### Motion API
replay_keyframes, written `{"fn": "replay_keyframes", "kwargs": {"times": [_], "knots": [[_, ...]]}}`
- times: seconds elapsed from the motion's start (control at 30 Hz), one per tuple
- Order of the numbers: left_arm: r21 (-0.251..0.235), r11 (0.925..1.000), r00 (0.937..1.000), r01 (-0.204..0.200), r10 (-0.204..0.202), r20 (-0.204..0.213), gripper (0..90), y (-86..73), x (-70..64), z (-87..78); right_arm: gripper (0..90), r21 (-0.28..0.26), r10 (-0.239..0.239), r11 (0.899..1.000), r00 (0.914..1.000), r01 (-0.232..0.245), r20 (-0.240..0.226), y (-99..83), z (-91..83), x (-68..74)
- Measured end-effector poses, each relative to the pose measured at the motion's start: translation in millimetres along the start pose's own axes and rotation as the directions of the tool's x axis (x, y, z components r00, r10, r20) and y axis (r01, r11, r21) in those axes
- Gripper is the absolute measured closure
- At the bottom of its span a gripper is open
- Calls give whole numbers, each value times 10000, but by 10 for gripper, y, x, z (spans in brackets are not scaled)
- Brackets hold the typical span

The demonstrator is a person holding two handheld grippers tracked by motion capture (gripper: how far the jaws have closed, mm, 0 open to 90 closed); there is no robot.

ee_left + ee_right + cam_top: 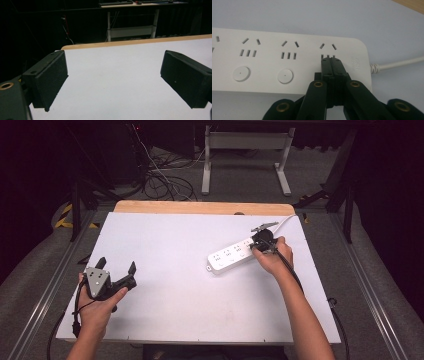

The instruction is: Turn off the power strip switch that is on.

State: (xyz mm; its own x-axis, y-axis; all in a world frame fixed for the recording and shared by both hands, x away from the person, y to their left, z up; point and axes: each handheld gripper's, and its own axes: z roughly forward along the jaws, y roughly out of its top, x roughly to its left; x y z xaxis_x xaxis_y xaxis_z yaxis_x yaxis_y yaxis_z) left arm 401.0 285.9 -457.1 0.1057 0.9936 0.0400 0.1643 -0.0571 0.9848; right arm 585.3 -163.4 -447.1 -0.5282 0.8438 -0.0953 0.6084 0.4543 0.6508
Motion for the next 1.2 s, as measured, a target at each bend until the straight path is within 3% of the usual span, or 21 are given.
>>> {"fn": "replay_keyframes", "kwargs": {"times": [0.1,0.23,0.67,0.93,1.03,1.07,1.1,1.17,1.2], "knots": [[-7,10000,10000,-20,20,10,80,1,-3,2,900,15,-92,10000,9998,92,185,1,0,26],[0,10000,10000,-54,54,30,81,0,-7,3,900,-61,117,9999,9999,-117,65,-9,0,6],[71,10000,10000,-40,40,30,81,-6,-8,17,900,-11,147,9999,9998,-147,156,-4,1,17],[75,10000,10000,-53,53,62,82,-6,-12,20,900,322,331,9989,9992,-338,211,41,7,23],[82,10000,9999,-50,49,120,83,-8,-20,21,900,239,953,9952,9953,-948,-175,25,15,3],[85,9999,9999,-57,56,133,82,-8,-22,21,900,294,603,9977,9982,-605,69,36,15,42],[88,9999,9999,-62,61,141,82,-9,-21,22,900,294,603,9977,9982,-605,69,36,15,42],[82,9999,9999,-59,58,115,82,-9,-15,25,900,396,-31,9992,9982,7,598,54,22,119],[64,10000,9999,-32,31,96,83,-9,-14,27,900,422,-89,9991,9975,59,705,61,26,135]]}}
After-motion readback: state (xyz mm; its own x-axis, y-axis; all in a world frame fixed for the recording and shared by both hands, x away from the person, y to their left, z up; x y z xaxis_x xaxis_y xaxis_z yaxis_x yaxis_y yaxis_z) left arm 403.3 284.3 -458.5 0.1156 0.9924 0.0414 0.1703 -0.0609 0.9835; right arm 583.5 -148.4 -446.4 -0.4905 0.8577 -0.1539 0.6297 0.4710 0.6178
